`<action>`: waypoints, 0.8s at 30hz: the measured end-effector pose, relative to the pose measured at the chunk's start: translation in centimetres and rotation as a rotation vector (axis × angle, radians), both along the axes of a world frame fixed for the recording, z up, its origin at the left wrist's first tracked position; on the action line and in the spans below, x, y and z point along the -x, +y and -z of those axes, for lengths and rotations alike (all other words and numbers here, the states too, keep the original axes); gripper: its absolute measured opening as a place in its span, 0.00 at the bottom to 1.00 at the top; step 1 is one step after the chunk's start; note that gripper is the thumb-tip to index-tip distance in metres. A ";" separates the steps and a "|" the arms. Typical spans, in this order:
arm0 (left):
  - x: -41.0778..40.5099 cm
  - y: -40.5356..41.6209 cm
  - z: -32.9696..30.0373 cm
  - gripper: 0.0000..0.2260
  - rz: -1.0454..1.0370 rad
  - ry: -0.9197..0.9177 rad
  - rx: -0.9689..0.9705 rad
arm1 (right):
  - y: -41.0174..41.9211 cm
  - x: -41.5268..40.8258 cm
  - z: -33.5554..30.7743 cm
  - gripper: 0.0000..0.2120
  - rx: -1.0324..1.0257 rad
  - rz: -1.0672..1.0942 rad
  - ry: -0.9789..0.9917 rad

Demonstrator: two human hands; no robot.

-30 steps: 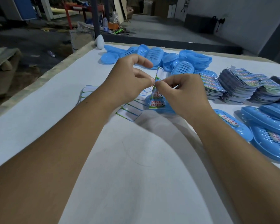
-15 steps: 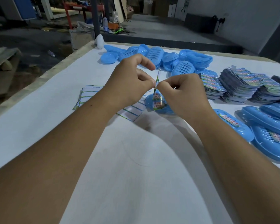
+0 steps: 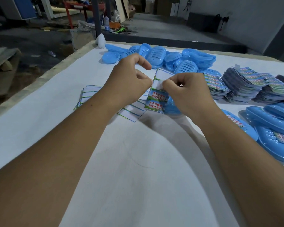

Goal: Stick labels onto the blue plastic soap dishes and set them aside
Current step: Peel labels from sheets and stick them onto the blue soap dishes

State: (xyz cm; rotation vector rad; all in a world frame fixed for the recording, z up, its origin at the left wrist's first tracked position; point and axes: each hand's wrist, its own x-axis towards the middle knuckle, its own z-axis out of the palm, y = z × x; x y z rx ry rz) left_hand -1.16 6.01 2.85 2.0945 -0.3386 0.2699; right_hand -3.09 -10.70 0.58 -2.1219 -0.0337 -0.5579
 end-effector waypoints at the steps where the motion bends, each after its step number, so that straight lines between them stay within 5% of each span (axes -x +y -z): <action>1: 0.0 0.0 0.0 0.12 -0.011 0.002 -0.007 | -0.1 0.0 0.0 0.11 -0.009 -0.007 0.009; 17: -0.8 0.6 0.1 0.09 -0.205 0.149 0.093 | -0.5 -0.1 0.0 0.18 -0.152 -0.033 0.023; 24: -1.4 1.1 0.3 0.09 -0.274 0.093 -0.074 | -0.9 -0.4 -0.1 0.22 -0.187 0.034 0.056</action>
